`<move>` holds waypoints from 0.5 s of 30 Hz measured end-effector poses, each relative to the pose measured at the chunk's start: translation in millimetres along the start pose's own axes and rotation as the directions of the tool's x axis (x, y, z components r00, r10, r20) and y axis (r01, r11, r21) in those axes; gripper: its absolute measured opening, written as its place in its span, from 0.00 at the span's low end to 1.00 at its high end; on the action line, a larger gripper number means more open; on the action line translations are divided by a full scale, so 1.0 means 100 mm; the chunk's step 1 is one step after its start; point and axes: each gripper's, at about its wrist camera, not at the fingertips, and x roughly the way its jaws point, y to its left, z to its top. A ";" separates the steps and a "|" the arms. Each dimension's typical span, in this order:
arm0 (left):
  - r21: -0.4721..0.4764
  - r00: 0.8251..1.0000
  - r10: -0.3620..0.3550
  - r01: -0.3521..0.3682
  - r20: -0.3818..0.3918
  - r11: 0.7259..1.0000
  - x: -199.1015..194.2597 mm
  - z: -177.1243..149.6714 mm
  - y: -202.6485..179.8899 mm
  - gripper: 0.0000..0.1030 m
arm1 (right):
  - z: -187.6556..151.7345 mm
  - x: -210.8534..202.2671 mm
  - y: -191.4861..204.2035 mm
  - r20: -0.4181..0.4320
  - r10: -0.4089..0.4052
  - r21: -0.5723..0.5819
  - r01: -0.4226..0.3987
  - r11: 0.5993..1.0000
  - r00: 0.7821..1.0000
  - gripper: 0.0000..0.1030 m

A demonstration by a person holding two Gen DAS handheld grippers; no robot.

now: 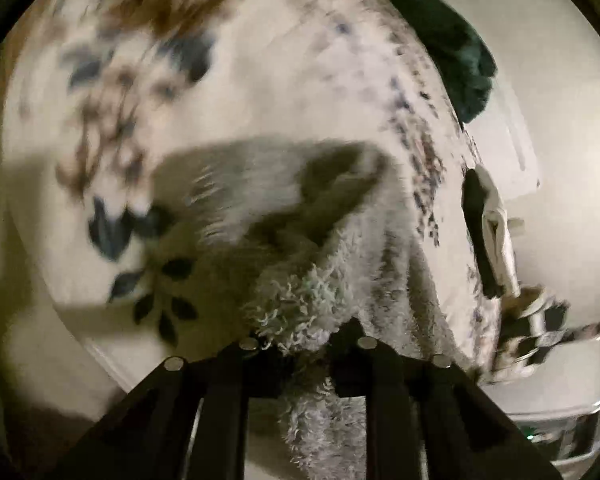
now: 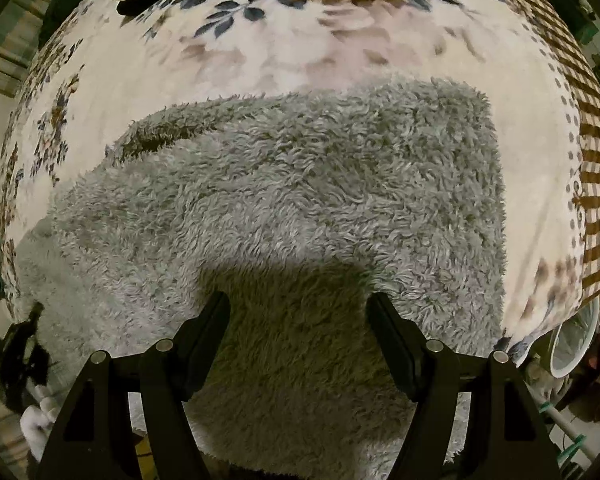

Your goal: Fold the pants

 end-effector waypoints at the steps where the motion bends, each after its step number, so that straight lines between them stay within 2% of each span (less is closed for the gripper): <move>1: -0.017 1.000 -0.013 0.013 0.003 1.000 -0.04 -0.01 0.04 0.27 | 0.00 0.00 0.00 -0.001 -0.001 -0.003 0.001 1.000 1.000 0.72; 2: -0.020 1.000 -0.023 0.024 0.008 1.000 -0.06 -0.04 0.04 0.40 | 0.01 0.00 0.00 -0.004 0.000 -0.004 0.000 1.000 1.000 0.72; 3: -0.015 0.999 -0.036 0.036 0.016 0.999 -0.08 -0.07 0.04 0.48 | 0.02 0.01 0.01 -0.007 -0.001 -0.003 0.001 1.000 1.000 0.72; 4: -0.010 0.998 -0.048 0.048 0.028 0.999 -0.12 -0.09 0.05 0.64 | 0.02 0.02 0.00 -0.009 0.000 -0.001 0.000 1.000 1.000 0.72; 5: -0.018 0.997 -0.067 0.068 0.046 0.998 -0.15 -0.10 0.09 0.70 | 0.03 0.03 0.01 -0.009 0.003 0.005 -0.003 1.000 1.000 0.72; 7: -0.055 0.995 -0.080 0.084 0.058 0.995 -0.16 -0.10 0.17 0.70 | 0.04 0.05 0.01 -0.013 0.014 0.019 -0.014 1.000 1.000 0.72; 10: -0.118 0.997 -0.054 0.061 0.061 0.991 -0.10 -0.06 0.31 0.70 | 0.04 0.06 0.06 -0.017 0.023 0.018 -0.023 1.000 1.000 0.72; 12: -0.104 0.996 -0.044 0.051 0.074 0.993 -0.08 0.00 0.32 0.71 | 0.05 0.08 0.11 -0.020 0.027 0.007 -0.027 1.000 0.999 0.72; 15: -0.035 0.996 -0.038 0.041 0.079 0.999 0.01 0.07 0.27 0.73 | 0.06 0.10 0.14 -0.026 0.029 -0.001 -0.029 1.000 0.999 0.72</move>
